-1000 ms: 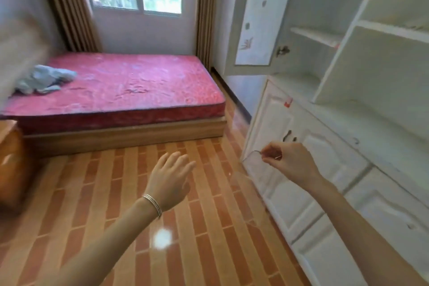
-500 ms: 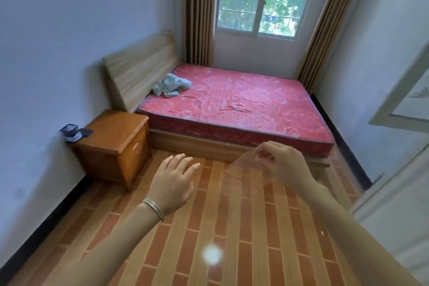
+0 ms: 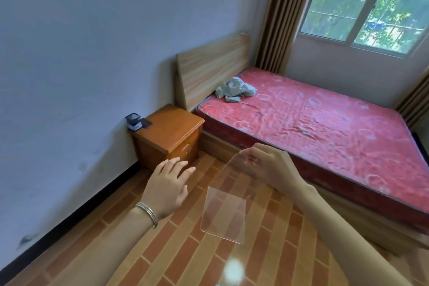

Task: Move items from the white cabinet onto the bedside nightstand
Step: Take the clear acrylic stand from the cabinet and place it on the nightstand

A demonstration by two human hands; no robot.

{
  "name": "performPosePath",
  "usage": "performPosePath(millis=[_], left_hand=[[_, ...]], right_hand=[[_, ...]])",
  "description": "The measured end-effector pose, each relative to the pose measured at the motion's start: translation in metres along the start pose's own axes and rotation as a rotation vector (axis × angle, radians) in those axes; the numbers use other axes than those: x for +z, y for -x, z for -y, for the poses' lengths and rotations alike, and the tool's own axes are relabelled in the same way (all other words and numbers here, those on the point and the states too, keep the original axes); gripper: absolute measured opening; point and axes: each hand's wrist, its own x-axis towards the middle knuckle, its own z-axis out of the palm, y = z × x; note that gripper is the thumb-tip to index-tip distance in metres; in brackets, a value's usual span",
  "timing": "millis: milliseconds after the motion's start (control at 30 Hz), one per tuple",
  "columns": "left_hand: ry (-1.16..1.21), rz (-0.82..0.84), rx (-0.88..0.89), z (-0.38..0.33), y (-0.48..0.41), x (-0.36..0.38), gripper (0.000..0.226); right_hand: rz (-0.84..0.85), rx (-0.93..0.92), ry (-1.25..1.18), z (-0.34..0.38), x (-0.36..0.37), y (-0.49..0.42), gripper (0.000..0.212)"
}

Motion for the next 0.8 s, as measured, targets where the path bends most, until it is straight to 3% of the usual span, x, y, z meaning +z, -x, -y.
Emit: performPosePath(millis=[300,433,533,800], left_hand=[[-0.040,0.021,-0.172,0.040,-0.115,0.041,0.044],[-0.065,0.059,-0.243,0.064,-0.133,0.066,0.046],[-0.076,0.079,-0.293,0.086,-0.145,0.082,0.047],[-0.094,0.105,-0.360,0.177,-0.188,0.144,0.049]], right_hand=[[0.053,-0.305,-0.009,-0.100,0.053,-0.141,0.013],[0.064,-0.324,-0.088,-0.124,0.084,-0.182,0.031],[0.109,-0.335,-0.103,-0.145,0.119,-0.212,0.013],[0.266,-0.376,-0.120,-0.169,0.226,-0.314,0.016]])
